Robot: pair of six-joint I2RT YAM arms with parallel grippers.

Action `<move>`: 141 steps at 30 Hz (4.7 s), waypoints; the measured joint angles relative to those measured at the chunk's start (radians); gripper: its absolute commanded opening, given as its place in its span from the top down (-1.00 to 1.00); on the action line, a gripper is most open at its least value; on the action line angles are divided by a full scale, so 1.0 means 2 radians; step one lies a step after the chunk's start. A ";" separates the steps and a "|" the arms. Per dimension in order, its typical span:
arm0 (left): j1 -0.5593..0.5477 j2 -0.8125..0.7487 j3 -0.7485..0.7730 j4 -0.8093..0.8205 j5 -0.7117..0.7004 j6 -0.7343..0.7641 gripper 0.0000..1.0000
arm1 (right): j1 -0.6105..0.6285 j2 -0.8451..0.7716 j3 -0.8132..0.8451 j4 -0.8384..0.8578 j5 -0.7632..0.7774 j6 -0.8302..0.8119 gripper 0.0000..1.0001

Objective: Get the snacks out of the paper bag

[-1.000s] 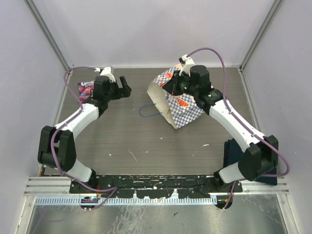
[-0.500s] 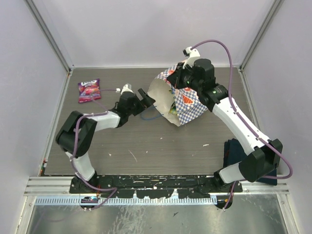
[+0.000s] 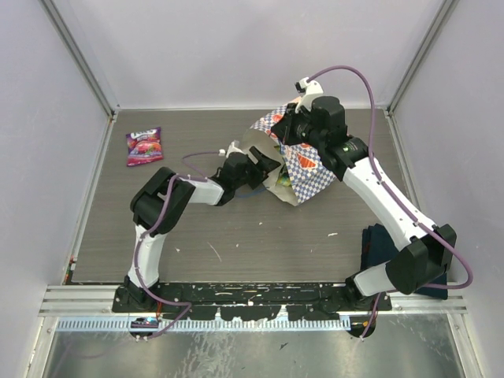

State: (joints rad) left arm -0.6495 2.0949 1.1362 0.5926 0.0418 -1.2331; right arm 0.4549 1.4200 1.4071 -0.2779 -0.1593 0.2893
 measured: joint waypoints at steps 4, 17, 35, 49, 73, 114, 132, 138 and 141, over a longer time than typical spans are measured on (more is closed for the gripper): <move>-0.009 0.018 0.018 0.008 0.001 -0.008 -0.45 | 0.000 0.000 -0.006 0.000 0.000 0.000 0.99; -0.019 0.022 -0.010 0.054 0.027 -0.068 -0.19 | 0.000 0.000 -0.015 0.001 0.001 0.000 0.99; -0.022 0.056 -0.037 0.148 0.051 -0.133 1.00 | 0.000 -0.002 -0.026 0.006 0.001 0.000 0.99; 0.073 -0.202 -0.184 0.032 0.080 0.028 1.00 | 0.000 -0.010 -0.031 0.008 0.003 -0.002 0.99; 0.094 -0.320 0.109 -0.709 -0.392 0.406 1.00 | 0.001 0.030 -0.031 0.057 -0.056 0.039 0.99; 0.097 -0.384 -0.074 -0.459 -0.093 0.699 -0.98 | 0.001 0.033 -0.031 0.056 -0.059 0.038 0.99; 0.170 -0.385 -0.163 -0.454 -0.114 0.238 -0.27 | 0.001 0.033 -0.038 0.060 -0.064 0.038 0.99; 0.172 -0.297 -0.162 -0.426 -0.115 0.220 -0.24 | 0.001 0.033 -0.043 0.060 -0.061 0.031 0.99; 0.175 -0.270 -0.148 -0.410 -0.116 0.220 -0.30 | 0.001 0.033 -0.044 0.060 -0.060 0.027 0.99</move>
State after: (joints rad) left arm -0.2996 1.5539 0.8410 -0.2283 -0.1905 -0.7925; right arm 0.4576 1.4857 1.3190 -0.1585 -0.2787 0.3428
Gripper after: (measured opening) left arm 0.623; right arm 0.084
